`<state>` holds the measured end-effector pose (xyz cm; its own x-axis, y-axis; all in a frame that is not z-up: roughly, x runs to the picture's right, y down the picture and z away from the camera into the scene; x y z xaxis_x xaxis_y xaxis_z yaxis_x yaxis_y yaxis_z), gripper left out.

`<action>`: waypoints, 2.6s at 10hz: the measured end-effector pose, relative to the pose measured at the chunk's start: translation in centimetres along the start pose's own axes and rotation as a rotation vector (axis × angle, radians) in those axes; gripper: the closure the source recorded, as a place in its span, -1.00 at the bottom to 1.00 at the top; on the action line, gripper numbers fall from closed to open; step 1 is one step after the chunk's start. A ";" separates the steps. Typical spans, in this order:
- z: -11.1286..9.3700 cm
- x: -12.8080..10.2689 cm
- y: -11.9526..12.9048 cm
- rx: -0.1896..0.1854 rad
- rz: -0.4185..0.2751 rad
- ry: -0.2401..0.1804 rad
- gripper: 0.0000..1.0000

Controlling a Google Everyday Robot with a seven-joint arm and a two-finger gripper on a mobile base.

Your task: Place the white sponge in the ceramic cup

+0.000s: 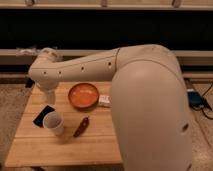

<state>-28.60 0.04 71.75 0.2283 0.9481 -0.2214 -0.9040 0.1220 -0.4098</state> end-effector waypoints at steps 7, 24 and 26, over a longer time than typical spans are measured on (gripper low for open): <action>-2.7 4.9 1.3 -0.060 -0.077 0.021 1.00; 2.3 10.1 2.3 -0.026 -0.197 0.155 -0.59; 2.5 10.1 2.4 -0.024 -0.199 0.158 -0.60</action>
<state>-29.40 10.70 70.74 0.4560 0.8484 -0.2690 -0.8273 0.2925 -0.4797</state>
